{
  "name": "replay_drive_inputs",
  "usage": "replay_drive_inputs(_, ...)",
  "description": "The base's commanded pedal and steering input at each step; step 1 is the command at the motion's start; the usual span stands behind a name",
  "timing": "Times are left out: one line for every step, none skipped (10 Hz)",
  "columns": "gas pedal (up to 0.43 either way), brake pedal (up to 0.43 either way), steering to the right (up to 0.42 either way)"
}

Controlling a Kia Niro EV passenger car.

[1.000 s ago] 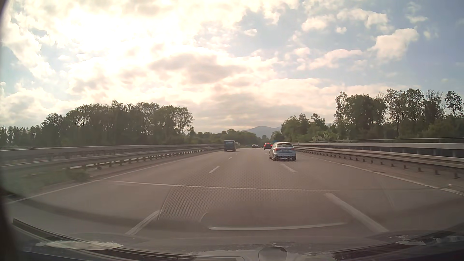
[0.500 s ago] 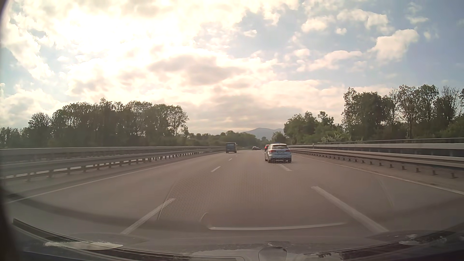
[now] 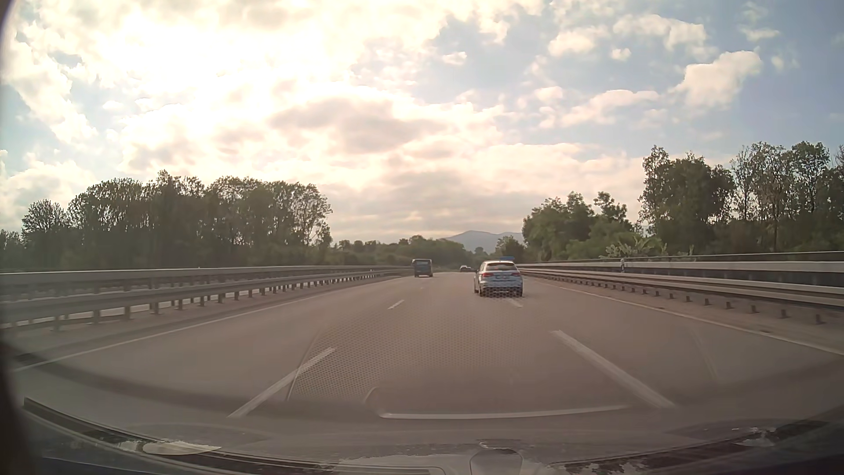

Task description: Follow the waypoints while adhering to traffic rules and regulations

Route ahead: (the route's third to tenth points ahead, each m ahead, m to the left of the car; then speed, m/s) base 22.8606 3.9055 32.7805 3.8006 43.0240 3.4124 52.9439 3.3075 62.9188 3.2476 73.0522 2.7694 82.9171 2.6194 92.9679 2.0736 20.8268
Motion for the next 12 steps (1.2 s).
replay_drive_inputs(0.059,0.0,-0.001)
replay_drive_inputs(0.059,0.0,-0.001)
replay_drive_inputs(0.059,0.0,-0.001)
replay_drive_inputs(0.059,0.0,-0.001)
replay_drive_inputs(0.059,0.0,-0.001)
replay_drive_inputs(0.059,0.0,-0.001)
replay_drive_inputs(0.059,0.0,-0.001)
replay_drive_inputs(0.059,0.0,-0.001)
replay_drive_inputs(0.059,0.0,-0.001)
replay_drive_inputs(0.059,0.0,-0.001)
replay_drive_inputs(0.059,0.0,-0.001)
replay_drive_inputs(0.059,0.0,-0.001)
